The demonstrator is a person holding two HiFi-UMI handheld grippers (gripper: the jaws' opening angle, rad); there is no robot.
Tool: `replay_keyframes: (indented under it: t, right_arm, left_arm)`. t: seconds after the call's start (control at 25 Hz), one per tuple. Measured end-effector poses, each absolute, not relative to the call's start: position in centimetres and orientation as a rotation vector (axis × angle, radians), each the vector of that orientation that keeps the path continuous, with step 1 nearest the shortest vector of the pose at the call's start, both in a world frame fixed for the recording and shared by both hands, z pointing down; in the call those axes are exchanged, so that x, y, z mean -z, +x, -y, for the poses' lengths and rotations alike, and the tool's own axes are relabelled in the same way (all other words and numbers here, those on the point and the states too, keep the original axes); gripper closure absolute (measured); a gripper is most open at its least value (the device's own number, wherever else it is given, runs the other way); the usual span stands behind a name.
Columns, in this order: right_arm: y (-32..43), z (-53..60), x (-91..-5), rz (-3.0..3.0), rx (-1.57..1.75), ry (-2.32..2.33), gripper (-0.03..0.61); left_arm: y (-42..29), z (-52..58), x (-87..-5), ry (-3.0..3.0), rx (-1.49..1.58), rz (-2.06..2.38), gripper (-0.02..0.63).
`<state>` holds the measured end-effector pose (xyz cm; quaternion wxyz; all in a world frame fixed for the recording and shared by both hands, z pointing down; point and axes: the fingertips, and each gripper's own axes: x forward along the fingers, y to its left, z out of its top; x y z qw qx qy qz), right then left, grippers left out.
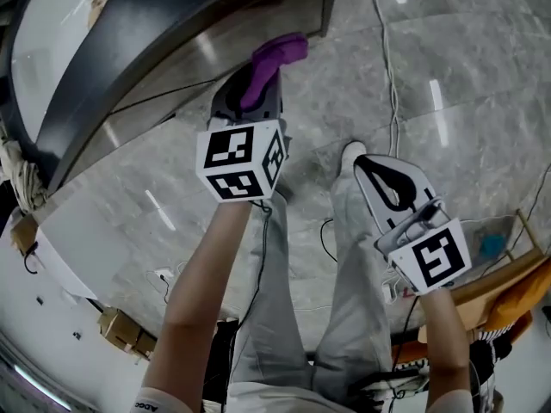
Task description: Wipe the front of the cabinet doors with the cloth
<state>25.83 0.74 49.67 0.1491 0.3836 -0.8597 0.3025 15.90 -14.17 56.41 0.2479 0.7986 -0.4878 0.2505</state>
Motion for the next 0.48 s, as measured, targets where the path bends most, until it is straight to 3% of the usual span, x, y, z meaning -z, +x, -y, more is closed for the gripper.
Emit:
replay_keyframes:
  t: [0.24,0.48]
  right_arm:
    - [31.1,-0.6,-51.5,2.427,-0.928,1.158,0.551]
    - [33.0,-0.1,-52.5,2.398,-0.927,1.183,0.551]
  left_arm:
    - [21.9,17.6,-59.0,2.150,-0.691,1.319,0.522]
    - [20.9,19.7,-60.0,2.084,-0.673,1.371,0.522]
